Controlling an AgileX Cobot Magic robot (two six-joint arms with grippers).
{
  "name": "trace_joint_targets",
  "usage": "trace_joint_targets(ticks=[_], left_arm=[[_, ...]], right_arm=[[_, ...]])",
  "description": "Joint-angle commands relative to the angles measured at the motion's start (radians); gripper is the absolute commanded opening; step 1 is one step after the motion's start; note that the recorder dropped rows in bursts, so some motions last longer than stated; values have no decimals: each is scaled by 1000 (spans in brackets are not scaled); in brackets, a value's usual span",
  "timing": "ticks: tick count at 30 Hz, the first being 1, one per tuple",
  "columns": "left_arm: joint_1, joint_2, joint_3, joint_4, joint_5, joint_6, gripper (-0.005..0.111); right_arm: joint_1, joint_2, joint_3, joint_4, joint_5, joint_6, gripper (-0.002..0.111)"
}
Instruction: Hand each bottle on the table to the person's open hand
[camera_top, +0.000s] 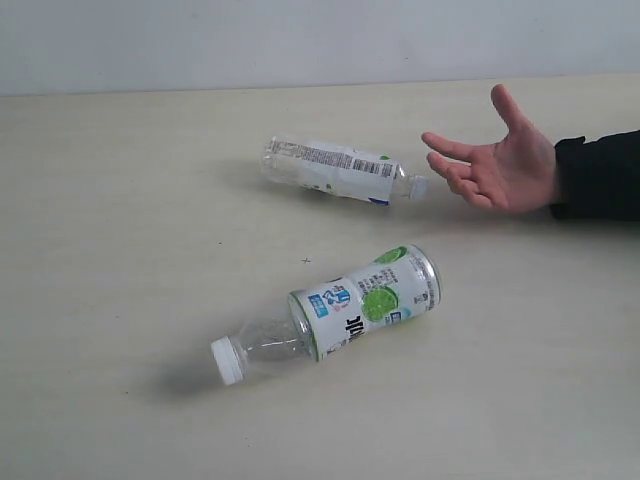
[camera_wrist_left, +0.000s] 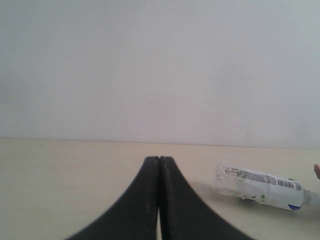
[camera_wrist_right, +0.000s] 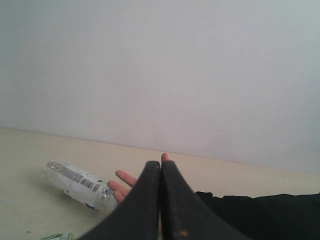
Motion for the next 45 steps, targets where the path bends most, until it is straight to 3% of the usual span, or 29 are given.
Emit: trace_joint_targets(ticks=[1,30,35,38,39,40,41,43,45], left_arm=[[3,-6,3,-4,-2,-2,0],[3,-6,3,-4,-2,-2,0],[3,-6,3,-4,-2,-2,0],[3,-6,3,-4,-2,-2,0],[3,-6,3,-4,-2,-2,0],[3,-6,3,-4,-2,-2,0],[3,-6,3,-4,-2,-2,0],[3,-6,3,-4,-2,-2,0],[3,-6,3,-4,-2,-2,0]], right_arm=[[0,-3,4,0,-5,-2,0],[0,-3,4,13,-9,0,0],[0,-3,0,132,-37,9,0],[0,-3,0,321,-63,106,0],[0,-3,0,379,-95,68,0],[0,48,-2,428,-140,-121,0],[0,109,-10,430,-134,-186,0],[0,355,-58,512,-57,-380,0],[38,653,-171,739,38,-727,0]])
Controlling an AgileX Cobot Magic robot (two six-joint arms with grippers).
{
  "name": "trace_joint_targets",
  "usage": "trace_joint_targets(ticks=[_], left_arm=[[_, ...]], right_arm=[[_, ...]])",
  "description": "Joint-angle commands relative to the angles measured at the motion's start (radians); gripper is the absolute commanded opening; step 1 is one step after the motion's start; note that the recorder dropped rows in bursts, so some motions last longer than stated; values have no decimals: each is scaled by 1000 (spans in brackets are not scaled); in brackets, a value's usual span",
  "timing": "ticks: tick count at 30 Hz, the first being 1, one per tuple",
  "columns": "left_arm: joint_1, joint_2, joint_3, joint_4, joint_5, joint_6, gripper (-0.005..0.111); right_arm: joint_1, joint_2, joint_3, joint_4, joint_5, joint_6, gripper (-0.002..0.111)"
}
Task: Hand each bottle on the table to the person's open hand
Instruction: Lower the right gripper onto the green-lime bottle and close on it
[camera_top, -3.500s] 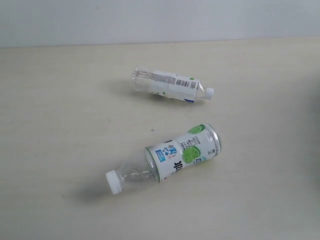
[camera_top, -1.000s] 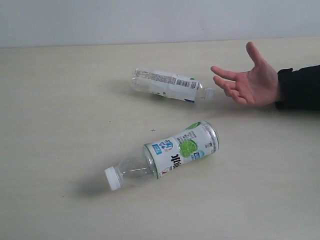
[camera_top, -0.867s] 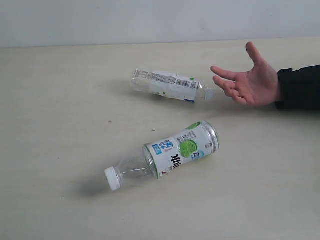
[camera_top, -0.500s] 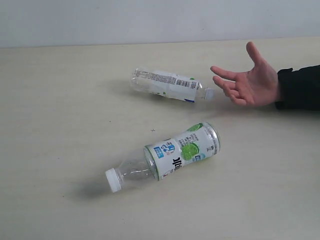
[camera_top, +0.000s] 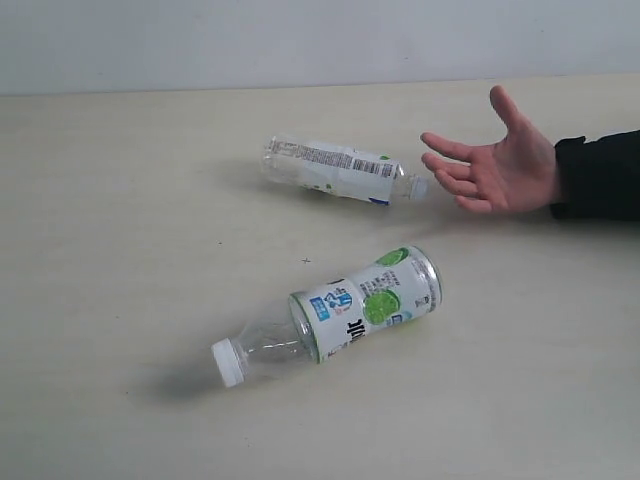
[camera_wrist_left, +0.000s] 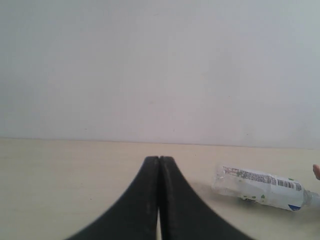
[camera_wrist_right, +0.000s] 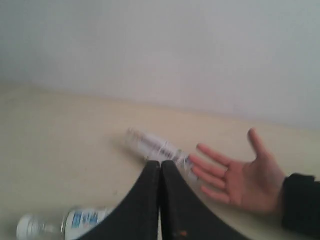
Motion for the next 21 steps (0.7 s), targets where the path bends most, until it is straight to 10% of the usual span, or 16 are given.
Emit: trace_joint_targets(ticks=[1,6,13,21], left_arm=[[3,-6,3,-4,-2,-2,0],[3,-6,3,-4,-2,-2,0],[3,-6,3,-4,-2,-4,0],[3,-6,3,-4,-2,-2,0]], right_arm=[[91,531,-230,279,236,-590,0],[227,1053,-587,69,501,-646,12],[369,1434,-765,-187,425,-663,79],[462,1547,-765,-440,357,-652,81]])
